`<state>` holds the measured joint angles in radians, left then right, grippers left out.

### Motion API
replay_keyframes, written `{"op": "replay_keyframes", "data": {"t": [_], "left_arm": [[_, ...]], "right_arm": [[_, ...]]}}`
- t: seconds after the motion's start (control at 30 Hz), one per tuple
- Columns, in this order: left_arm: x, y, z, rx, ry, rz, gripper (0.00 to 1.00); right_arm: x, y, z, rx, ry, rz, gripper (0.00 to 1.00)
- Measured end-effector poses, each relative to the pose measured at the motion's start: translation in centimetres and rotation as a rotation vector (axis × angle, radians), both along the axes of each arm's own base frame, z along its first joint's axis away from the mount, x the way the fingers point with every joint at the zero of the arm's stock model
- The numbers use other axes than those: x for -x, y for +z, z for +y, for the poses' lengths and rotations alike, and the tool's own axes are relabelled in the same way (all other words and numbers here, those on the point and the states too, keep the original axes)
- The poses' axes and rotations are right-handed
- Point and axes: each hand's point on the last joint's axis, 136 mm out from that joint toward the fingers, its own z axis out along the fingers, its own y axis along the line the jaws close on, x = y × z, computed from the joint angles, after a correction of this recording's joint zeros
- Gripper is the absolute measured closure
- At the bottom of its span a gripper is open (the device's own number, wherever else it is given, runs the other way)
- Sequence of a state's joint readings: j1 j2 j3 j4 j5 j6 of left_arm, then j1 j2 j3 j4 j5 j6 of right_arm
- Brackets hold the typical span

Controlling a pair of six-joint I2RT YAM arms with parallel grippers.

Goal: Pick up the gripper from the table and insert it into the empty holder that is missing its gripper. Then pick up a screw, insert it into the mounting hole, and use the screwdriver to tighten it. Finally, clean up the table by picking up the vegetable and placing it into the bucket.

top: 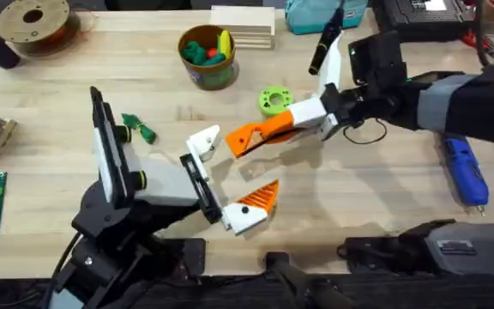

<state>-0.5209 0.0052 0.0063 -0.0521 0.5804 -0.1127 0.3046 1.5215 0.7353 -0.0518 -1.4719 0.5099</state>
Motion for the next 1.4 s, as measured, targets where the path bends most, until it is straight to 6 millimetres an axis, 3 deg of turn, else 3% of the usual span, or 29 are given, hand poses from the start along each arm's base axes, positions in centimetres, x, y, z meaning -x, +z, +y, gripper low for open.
{"op": "replay_keyframes", "data": {"t": [0.1,0.17,0.33,0.9,1.4], "left_arm": [[0.0,0.0,0.0,0.008,0.001,0.015,0.014],[0.0,0.0,0.0,0.014,0.001,0.027,0.014],[0.0,0.0,0.0,0.014,0.001,0.029,0.014],[-0.1,0.0,0.1,0.017,0.007,0.036,0.014],[-0.1,0.0,0.1,0.024,0.009,0.051,0.014]], "right_arm": [[-0.1,0.2,0.5,-0.002,0.014,0.002,0.982],[-0.1,-1.3,1.2,0.036,0.025,0.111,0.982],[0.1,-2.3,1.8,0.064,0.039,0.169,0.982],[-0.4,-1.7,2.4,0.063,0.045,0.189,0.982],[-0.6,-1.7,4.5,0.107,0.021,0.176,0.984]]}}
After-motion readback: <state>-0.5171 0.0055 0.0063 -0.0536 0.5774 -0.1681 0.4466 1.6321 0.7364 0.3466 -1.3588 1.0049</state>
